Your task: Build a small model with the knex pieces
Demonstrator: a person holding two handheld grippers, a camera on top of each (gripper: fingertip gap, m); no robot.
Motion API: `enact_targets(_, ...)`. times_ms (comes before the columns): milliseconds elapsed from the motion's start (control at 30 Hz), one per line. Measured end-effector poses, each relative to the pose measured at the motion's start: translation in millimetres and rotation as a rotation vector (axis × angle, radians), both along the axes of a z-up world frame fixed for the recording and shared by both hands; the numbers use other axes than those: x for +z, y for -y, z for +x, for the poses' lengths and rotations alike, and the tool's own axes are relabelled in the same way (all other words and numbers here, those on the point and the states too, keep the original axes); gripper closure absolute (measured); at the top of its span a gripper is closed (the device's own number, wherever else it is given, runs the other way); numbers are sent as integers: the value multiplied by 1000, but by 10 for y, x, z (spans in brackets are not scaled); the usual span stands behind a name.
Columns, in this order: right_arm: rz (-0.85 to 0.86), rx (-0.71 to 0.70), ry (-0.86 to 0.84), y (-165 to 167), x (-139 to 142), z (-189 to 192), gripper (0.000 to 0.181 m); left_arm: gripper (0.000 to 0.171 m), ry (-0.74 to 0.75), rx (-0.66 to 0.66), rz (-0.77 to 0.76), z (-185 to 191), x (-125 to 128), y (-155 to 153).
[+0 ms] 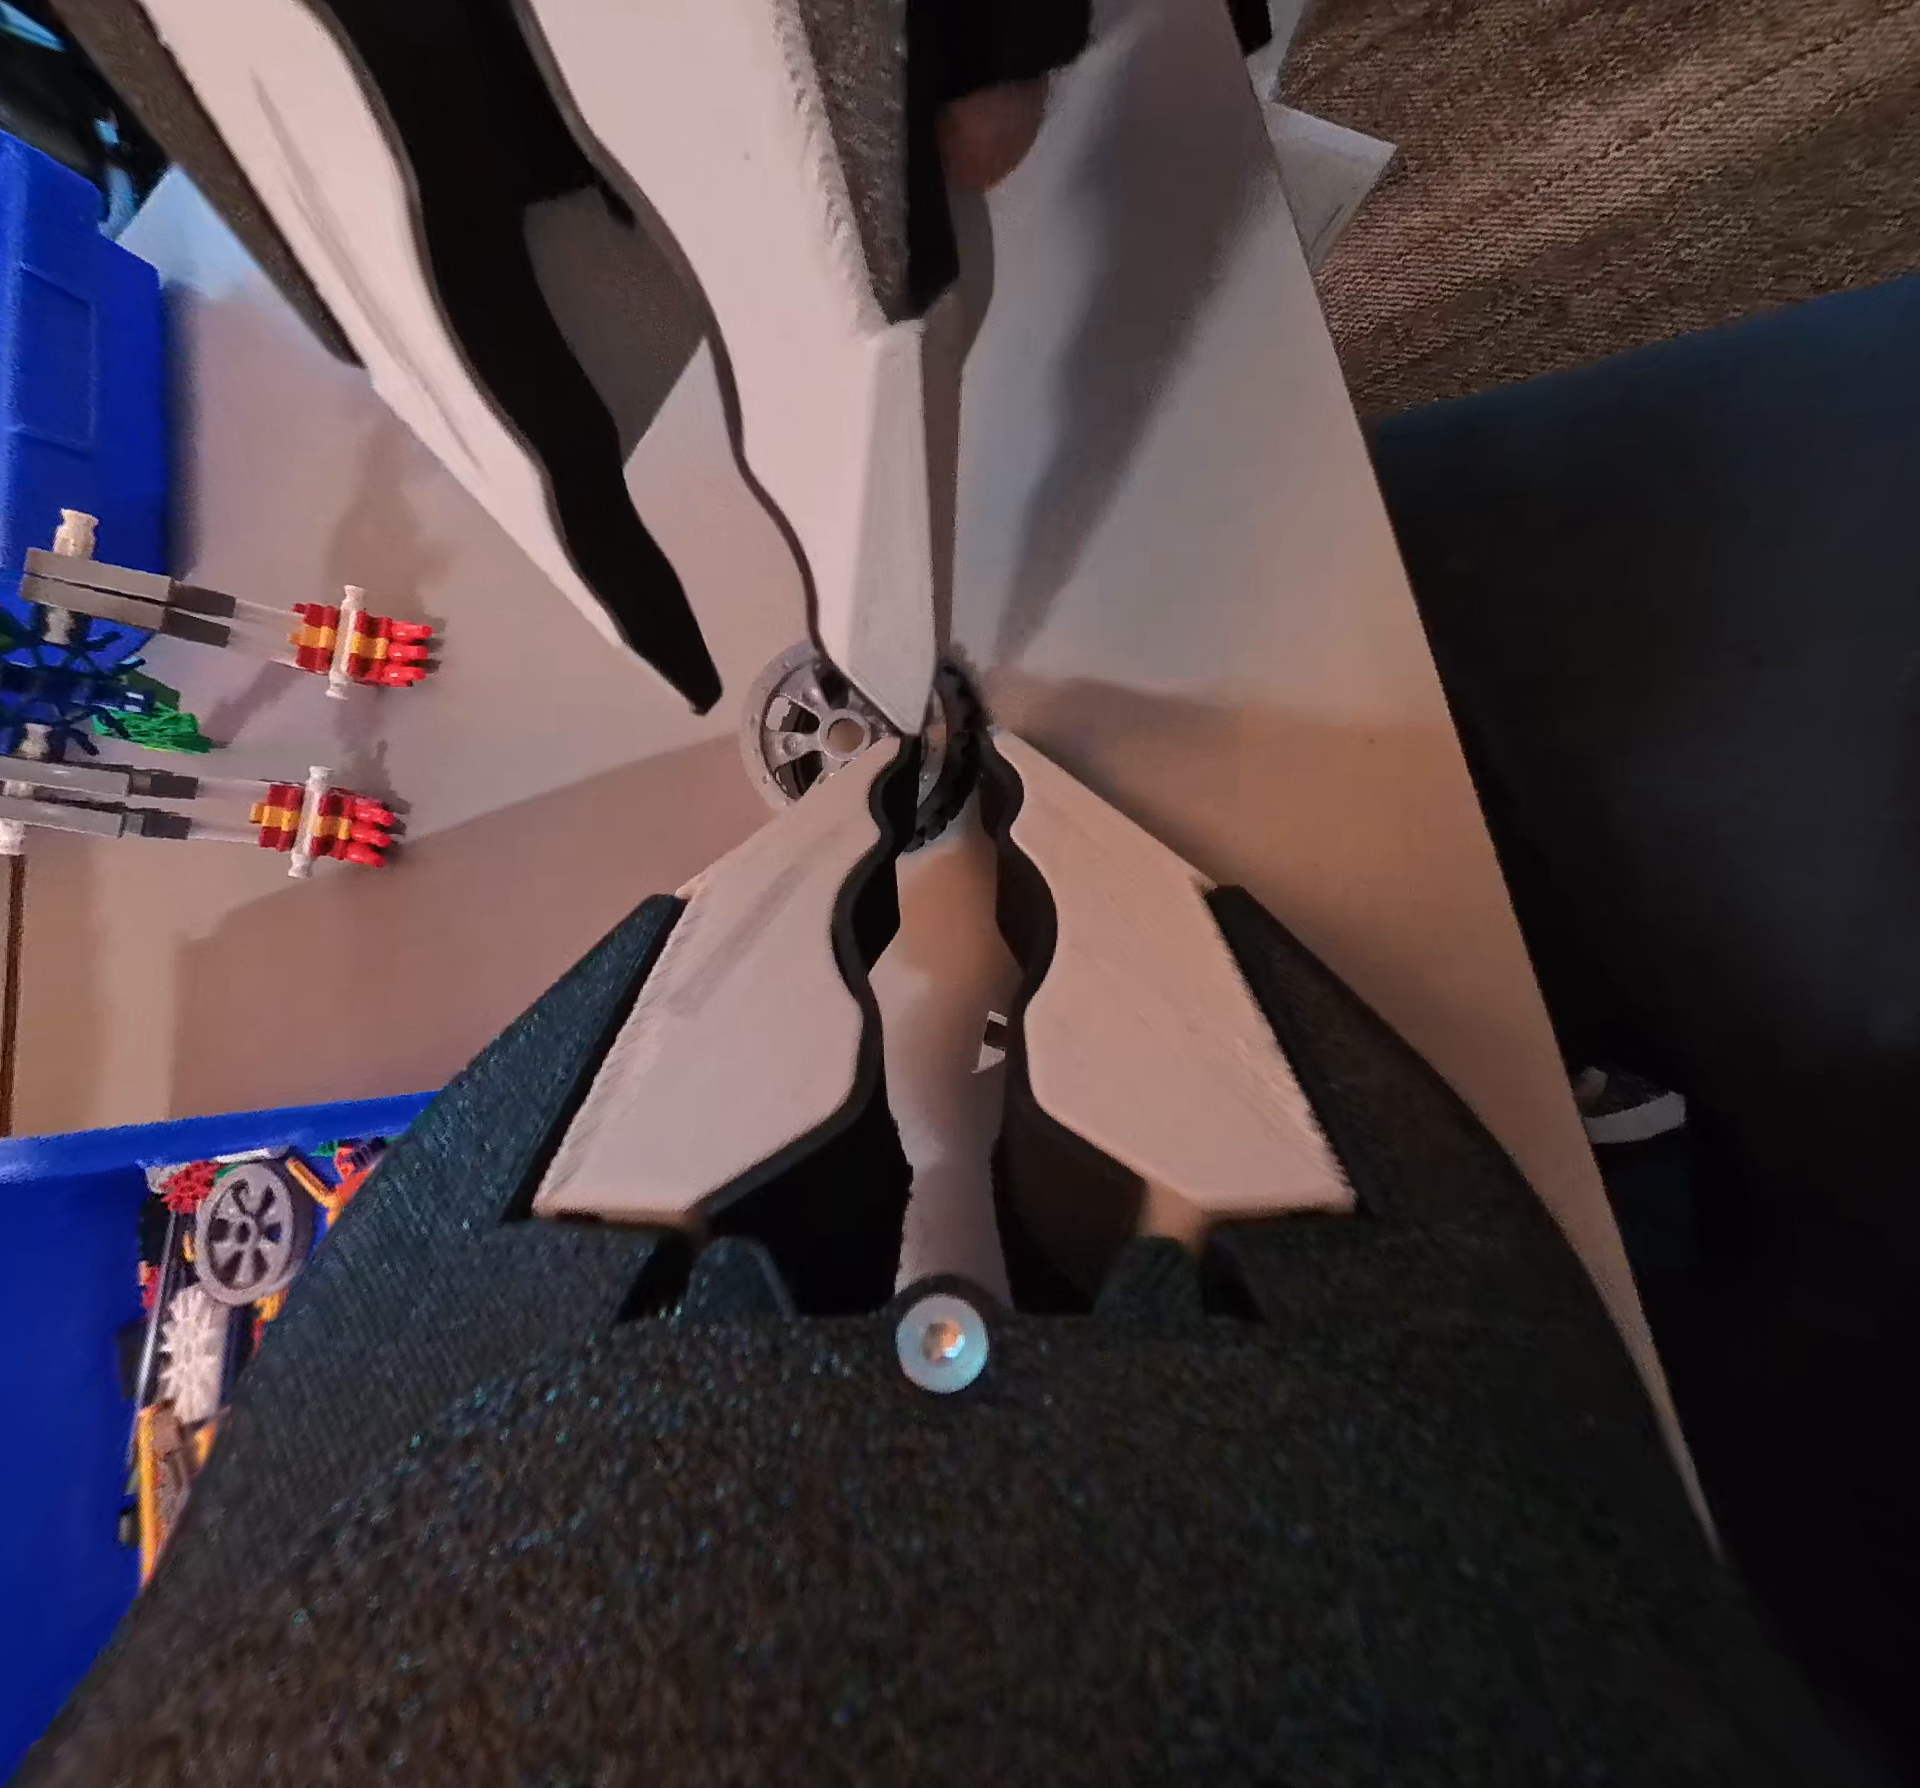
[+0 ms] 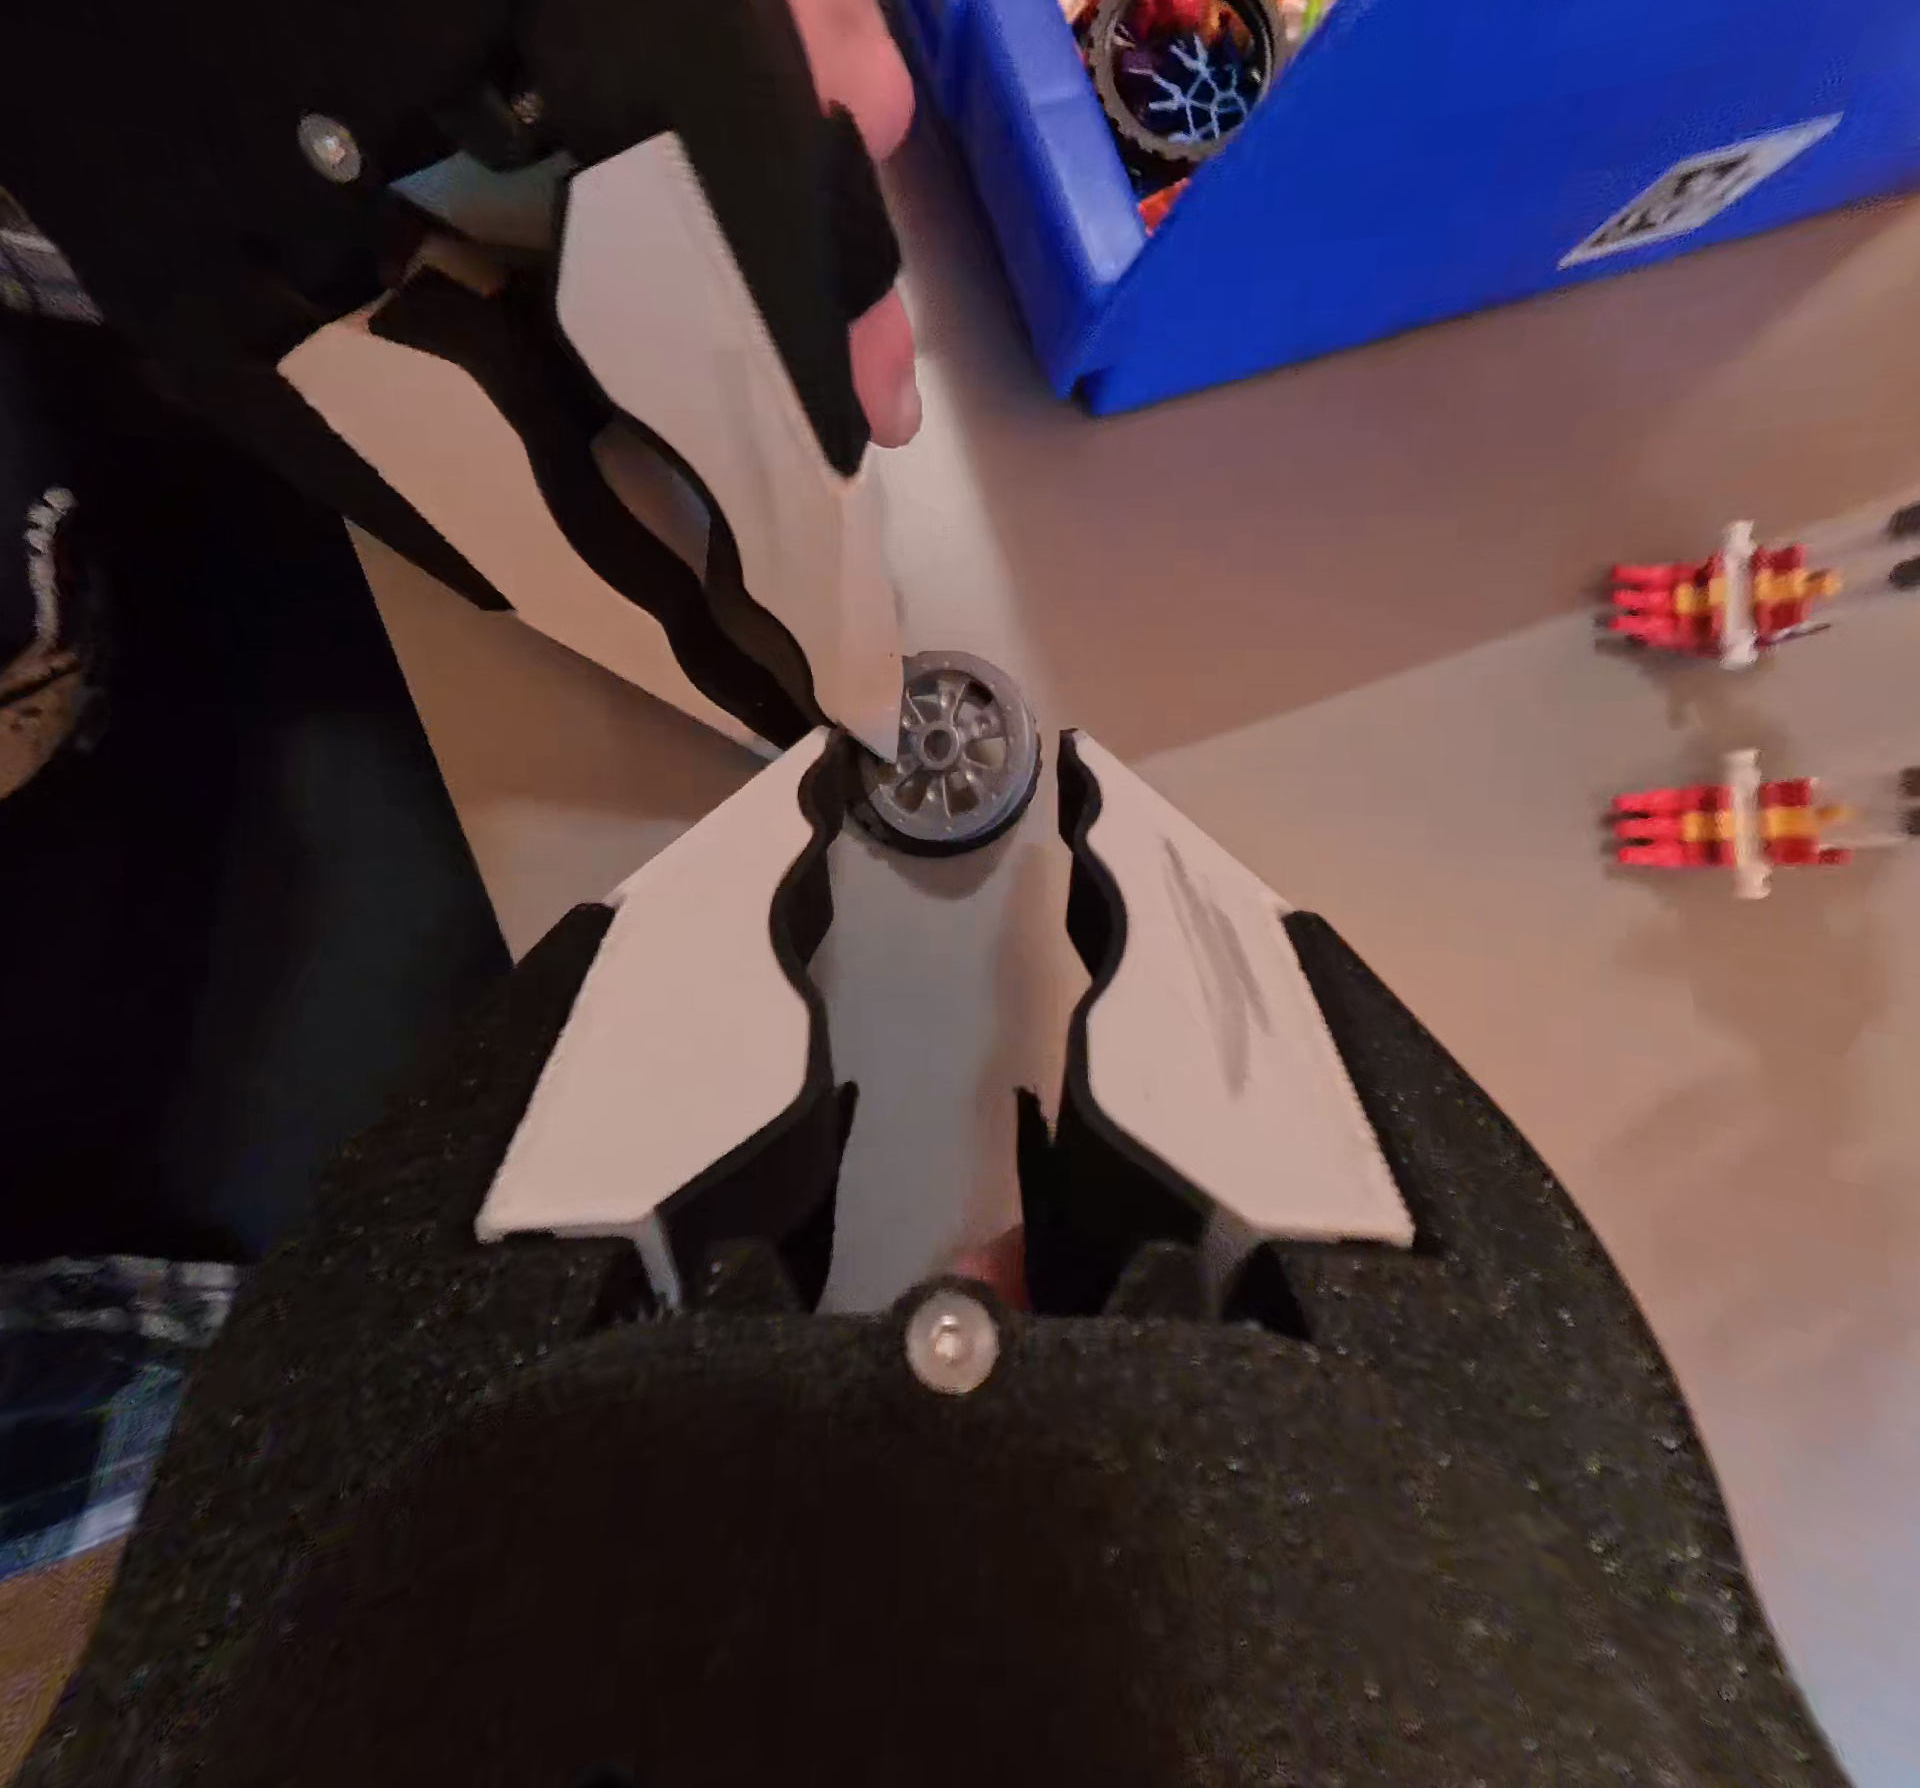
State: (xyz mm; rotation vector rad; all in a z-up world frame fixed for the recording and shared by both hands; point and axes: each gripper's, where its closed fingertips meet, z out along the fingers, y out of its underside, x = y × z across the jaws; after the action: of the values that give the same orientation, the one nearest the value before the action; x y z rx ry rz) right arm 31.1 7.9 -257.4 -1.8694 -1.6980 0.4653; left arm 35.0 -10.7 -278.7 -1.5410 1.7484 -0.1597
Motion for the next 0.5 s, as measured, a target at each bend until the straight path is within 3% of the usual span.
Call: enact_targets(500,77,56,74,17,-145,-10,143,141,17,-23,70,-52,90,-28)
